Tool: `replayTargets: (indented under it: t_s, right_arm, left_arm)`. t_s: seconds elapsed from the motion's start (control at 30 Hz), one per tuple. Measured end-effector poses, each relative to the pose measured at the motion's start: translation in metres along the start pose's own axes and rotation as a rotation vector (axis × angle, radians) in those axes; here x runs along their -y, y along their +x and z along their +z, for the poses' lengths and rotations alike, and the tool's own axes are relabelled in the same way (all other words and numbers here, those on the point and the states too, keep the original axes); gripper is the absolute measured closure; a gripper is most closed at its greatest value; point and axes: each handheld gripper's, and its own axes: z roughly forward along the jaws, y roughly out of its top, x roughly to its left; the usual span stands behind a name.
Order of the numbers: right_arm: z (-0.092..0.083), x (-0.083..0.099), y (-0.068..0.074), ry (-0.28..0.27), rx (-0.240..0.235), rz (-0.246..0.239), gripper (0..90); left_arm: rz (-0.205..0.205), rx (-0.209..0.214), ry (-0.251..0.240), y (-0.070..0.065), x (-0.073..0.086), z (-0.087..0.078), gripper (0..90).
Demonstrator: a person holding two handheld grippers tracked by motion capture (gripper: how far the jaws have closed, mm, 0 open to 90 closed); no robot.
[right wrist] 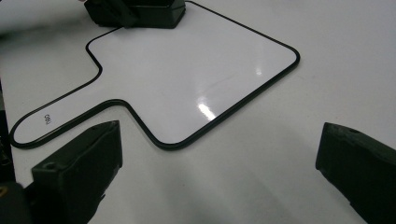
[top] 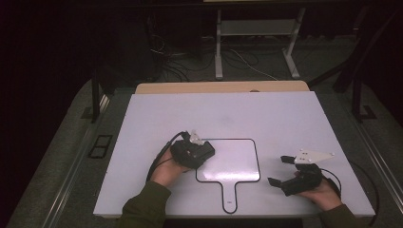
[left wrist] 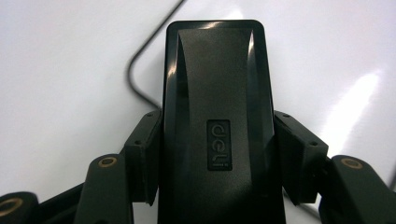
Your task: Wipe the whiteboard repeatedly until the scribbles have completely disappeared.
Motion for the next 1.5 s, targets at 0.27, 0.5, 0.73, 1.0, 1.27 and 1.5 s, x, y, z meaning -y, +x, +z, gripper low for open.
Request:
replayTargets:
  t_s: [0.27,0.5,0.73,1.0,1.27,1.5]
  right_arm:
    - [0.000,0.000,0.000,0.000,0.001,0.003,0.0]
    - [0.000,0.000,0.000,0.004,0.000,-0.001,0.0]
    - [0.001,0.000,0.000,0.005,0.001,0.000,0.0]
    - [0.001,0.000,0.000,0.005,0.001,0.000,0.0]
    - [0.001,0.000,0.000,0.007,0.001,-0.002,0.0]
    - [0.001,0.001,-0.001,0.002,0.004,0.007,0.0]
  left_arm:
    - [0.063,0.035,0.019,-0.021,-0.006,0.000,38.9]
    - [0.012,0.005,0.014,-0.004,-0.009,0.005,38.8]
    - [-0.024,-0.039,0.013,0.013,-0.013,0.009,38.8]
    - [0.019,0.035,0.047,-0.001,-0.016,0.007,38.9]
    - [-0.007,0.015,0.041,0.012,-0.022,0.013,38.8]
    - [-0.031,-0.010,0.041,0.026,-0.028,0.018,38.8]
